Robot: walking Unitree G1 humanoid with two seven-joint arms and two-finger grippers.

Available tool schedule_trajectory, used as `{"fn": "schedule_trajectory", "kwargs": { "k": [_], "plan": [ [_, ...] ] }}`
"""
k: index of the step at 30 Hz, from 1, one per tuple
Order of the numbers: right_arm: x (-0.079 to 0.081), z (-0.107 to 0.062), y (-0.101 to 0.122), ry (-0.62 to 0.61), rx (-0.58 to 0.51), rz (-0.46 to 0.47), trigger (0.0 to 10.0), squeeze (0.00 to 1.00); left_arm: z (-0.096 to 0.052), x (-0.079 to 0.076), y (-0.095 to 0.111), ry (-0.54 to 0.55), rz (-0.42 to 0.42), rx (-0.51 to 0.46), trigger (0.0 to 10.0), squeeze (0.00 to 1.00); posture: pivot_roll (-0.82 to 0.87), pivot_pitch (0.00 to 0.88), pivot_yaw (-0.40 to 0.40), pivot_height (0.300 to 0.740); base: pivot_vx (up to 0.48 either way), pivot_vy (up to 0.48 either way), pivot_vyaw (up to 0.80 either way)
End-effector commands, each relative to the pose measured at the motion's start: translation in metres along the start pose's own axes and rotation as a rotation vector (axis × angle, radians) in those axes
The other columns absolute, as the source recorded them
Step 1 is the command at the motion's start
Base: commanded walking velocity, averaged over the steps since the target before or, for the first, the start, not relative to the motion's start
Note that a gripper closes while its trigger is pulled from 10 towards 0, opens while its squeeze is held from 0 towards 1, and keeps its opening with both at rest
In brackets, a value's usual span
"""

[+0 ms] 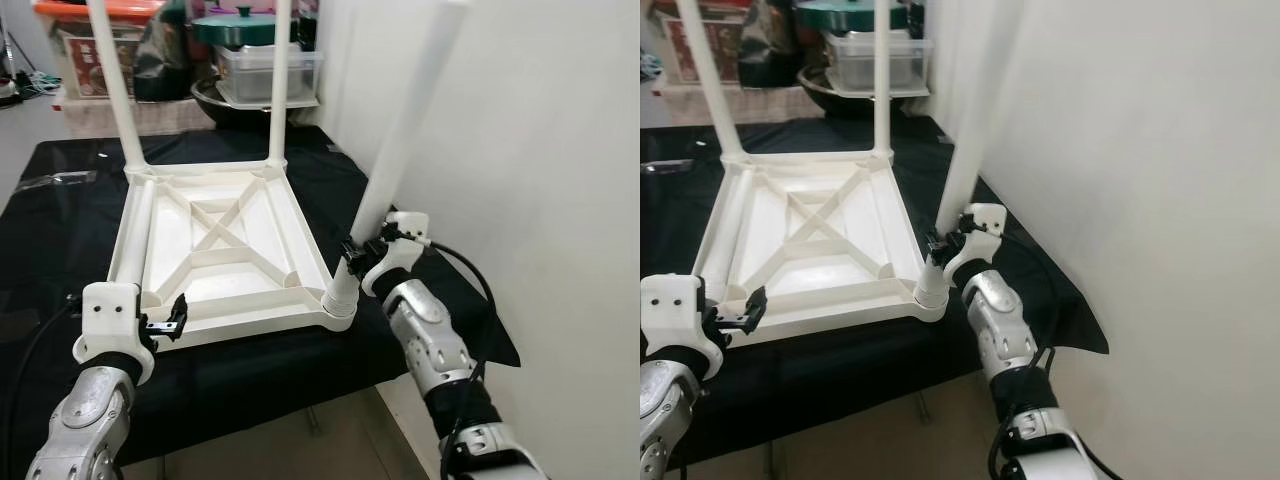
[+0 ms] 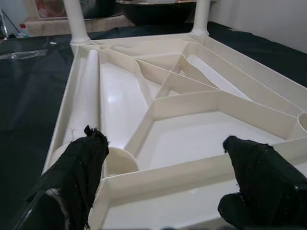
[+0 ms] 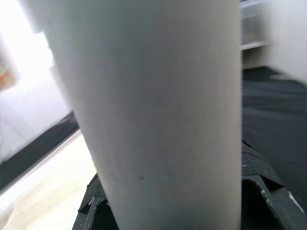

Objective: Building children table

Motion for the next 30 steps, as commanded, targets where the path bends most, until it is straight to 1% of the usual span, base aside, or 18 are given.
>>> {"fn": "schedule_trajectory", "kwargs": {
  "k": [1,2,3,4,6,7,9,10,12,13,15,18,21,23,27,28,29,30],
  "plan": [
    [-0.008,-0.003,-0.017,0.052,0.130,-0.033,10.0,0.00,0.002,-0.003,-0.005,-0.007,-0.002,0.024,10.0,0.00,0.12,0.000,-0.086,0.740,0.000,0.000,0.00],
    [-0.007,-0.001,-0.012,0.106,0.139,-0.067,10.0,0.00,0.002,-0.004,-0.005,-0.005,-0.005,0.022,10.0,0.00,0.12,0.000,-0.092,0.740,0.000,0.000,0.00],
    [-0.004,-0.001,-0.011,0.140,0.141,-0.081,10.0,0.00,0.002,-0.004,-0.005,-0.002,-0.007,0.022,10.0,0.00,0.12,0.000,-0.095,0.740,0.000,0.000,0.00],
    [-0.004,-0.001,-0.011,0.140,0.141,-0.081,10.0,0.00,0.002,-0.004,-0.005,-0.002,-0.007,0.022,10.0,0.00,0.12,0.000,-0.095,0.740,0.000,0.000,0.00],
    [0.001,-0.003,-0.010,0.204,0.144,-0.101,10.0,0.00,0.001,-0.005,-0.006,0.001,-0.010,0.024,10.0,0.00,0.12,0.000,-0.099,0.740,0.000,0.000,0.00],
    [0.001,-0.003,-0.010,0.204,0.144,-0.101,10.0,0.00,0.001,-0.005,-0.006,0.001,-0.010,0.024,10.0,0.00,0.12,0.000,-0.099,0.740,0.000,0.000,0.00],
    [0.008,-0.008,-0.014,0.276,0.151,-0.120,10.0,0.00,-0.001,-0.004,-0.007,0.003,-0.012,0.028,10.0,0.00,0.12,0.000,-0.099,0.740,0.000,0.000,0.00],
    [0.008,-0.008,-0.014,0.276,0.151,-0.120,10.0,0.00,-0.001,-0.004,-0.007,0.003,-0.012,0.028,10.0,0.00,0.12,0.000,-0.099,0.740,0.000,0.000,0.00],
    [0.013,-0.015,-0.019,0.336,0.154,-0.099,10.0,0.00,-0.002,-0.003,-0.009,0.008,-0.014,0.033,10.0,0.00,0.12,0.000,-0.105,0.740,0.000,0.000,0.00],
    [0.013,-0.015,-0.019,0.336,0.154,-0.099,10.0,0.00,-0.002,-0.003,-0.009,0.008,-0.014,0.033,10.0,0.00,0.12,0.000,-0.105,0.740,0.000,0.000,0.00],
    [0.017,-0.022,-0.024,0.367,0.127,-0.068,10.0,0.00,-0.002,-0.003,-0.009,0.011,-0.015,0.035,10.0,0.00,0.13,0.000,-0.110,0.740,0.000,0.000,0.00],
    [0.019,-0.028,-0.027,0.384,0.110,-0.055,10.0,0.00,-0.002,-0.003,-0.009,0.011,-0.014,0.037,10.0,0.00,0.13,0.000,-0.108,0.740,0.000,0.000,0.00],
    [0.019,-0.028,-0.027,0.384,0.110,-0.055,10.0,0.00,-0.002,-0.003,-0.009,0.011,-0.014,0.037,10.0,0.00,0.13,0.000,-0.108,0.740,0.000,0.000,0.00],
    [0.022,-0.035,-0.034,0.403,0.120,-0.046,10.0,0.00,-0.002,-0.002,-0.010,0.008,-0.011,0.040,10.0,0.00,0.13,0.000,-0.103,0.740,0.000,0.000,0.00],
    [0.023,-0.037,-0.038,0.406,0.129,-0.045,10.0,0.00,-0.002,-0.002,-0.010,0.007,-0.010,0.040,10.0,0.00,0.13,0.000,-0.103,0.740,0.000,0.000,0.00],
    [0.023,-0.037,-0.041,0.381,0.141,-0.020,10.0,0.00,-0.002,-0.002,-0.010,0.006,-0.011,0.040,10.0,0.00,0.13,0.000,-0.104,0.740,0.000,0.000,0.00],
    [0.023,-0.037,-0.041,0.381,0.141,-0.020,10.0,0.00,-0.002,-0.002,-0.010,0.006,-0.011,0.040,10.0,0.00,0.13,0.000,-0.104,0.740,0.000,0.000,0.00],
    [0.022,-0.034,-0.045,0.332,0.164,-0.011,10.0,0.00,-0.002,-0.002,-0.009,0.007,-0.012,0.038,10.0,0.00,0.14,0.000,-0.105,0.740,0.000,0.000,0.00]
  ]
}}
Point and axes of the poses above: a point about 5 cm out from each wrist's last joint towards the gripper, its own z axis pointing out of the wrist towards the gripper, its own y axis along the axis of the wrist's last joint, x = y × z, the point moved 2 cm from there along z, pointing out of the wrist towards the gripper, and after that the axes turned 11 degrees about z, right-handed, at the moved point
